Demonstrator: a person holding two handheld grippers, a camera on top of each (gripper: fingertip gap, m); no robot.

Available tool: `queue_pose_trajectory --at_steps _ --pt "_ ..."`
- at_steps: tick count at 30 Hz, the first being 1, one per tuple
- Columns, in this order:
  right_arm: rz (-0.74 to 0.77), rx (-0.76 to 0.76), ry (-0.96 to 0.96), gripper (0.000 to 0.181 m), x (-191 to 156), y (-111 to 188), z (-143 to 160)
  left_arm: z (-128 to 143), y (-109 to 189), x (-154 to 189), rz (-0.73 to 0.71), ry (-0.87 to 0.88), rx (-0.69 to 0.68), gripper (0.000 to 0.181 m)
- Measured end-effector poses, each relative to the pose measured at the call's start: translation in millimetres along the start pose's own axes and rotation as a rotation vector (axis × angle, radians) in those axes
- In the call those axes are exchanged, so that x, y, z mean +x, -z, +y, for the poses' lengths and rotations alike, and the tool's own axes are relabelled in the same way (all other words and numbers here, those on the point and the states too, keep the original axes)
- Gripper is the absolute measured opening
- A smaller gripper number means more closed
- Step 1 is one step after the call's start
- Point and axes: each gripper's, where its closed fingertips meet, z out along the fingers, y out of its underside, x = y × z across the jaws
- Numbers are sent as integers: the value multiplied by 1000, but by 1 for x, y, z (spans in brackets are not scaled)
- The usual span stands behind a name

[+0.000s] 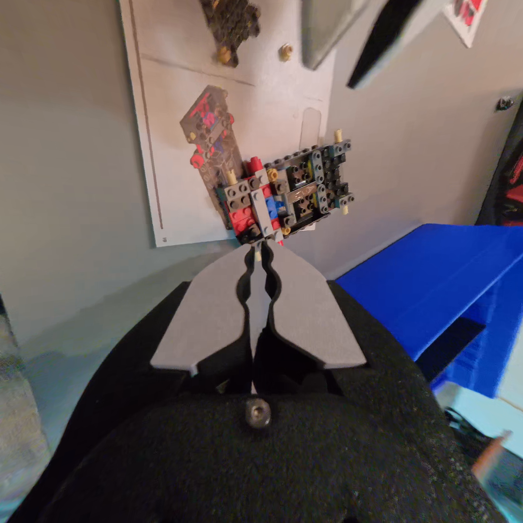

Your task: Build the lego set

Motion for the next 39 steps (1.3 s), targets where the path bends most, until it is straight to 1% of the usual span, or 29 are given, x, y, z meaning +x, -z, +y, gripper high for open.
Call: queue_pose_trajectory --at_steps 2,5,6,7,9,12,15,18,21,26,29,33,36,39 --pt "-23 98 -212 8 3 4 -2 0 -3 0 -29 -64 -12 22" --pt "-128 304 -658 37 7 10 -9 0 -7 -2 -64 -94 -35 23" --pt "-172 350 -779 39 6 9 -9 -1 -8 -3 -68 -92 -34 23" --pt "-200 366 -867 38 3 7 -7 -2 -8 -4 -66 -88 -29 23" --pt "-200 339 -945 41 -3 -3 2 -2 -8 -6 -69 -81 -31 24" --pt "-164 320 -987 39 -7 -11 4 -3 -8 -10 -93 -83 -37 25" --pt "-135 313 -1010 32 -6 -12 0 -7 -11 -11 -96 -91 -38 26" --pt "-109 304 -1013 25 -3 -13 -1 -5 -15 -14 -87 -121 -76 27" --pt "-124 309 -1010 20 -3 -14 -1 -2 -16 -19 -84 -131 -125 28" --pt "-165 324 -981 19 -1 -15 0 0 -12 -19 -84 -127 -127 28" --pt "-196 315 -942 19 0 -15 0 11 -12 -26 -94 -79 -174 36" --pt "-228 299 -889 19 2 -17 -1 32 -16 -37 -52 82 -249 50" --pt "-247 293 -846 19 3 -18 -4 41 -18 -36 7 162 -243 56" --pt "-269 287 -809 19 4 -20 -7 46 -15 -31 27 171 -247 57"
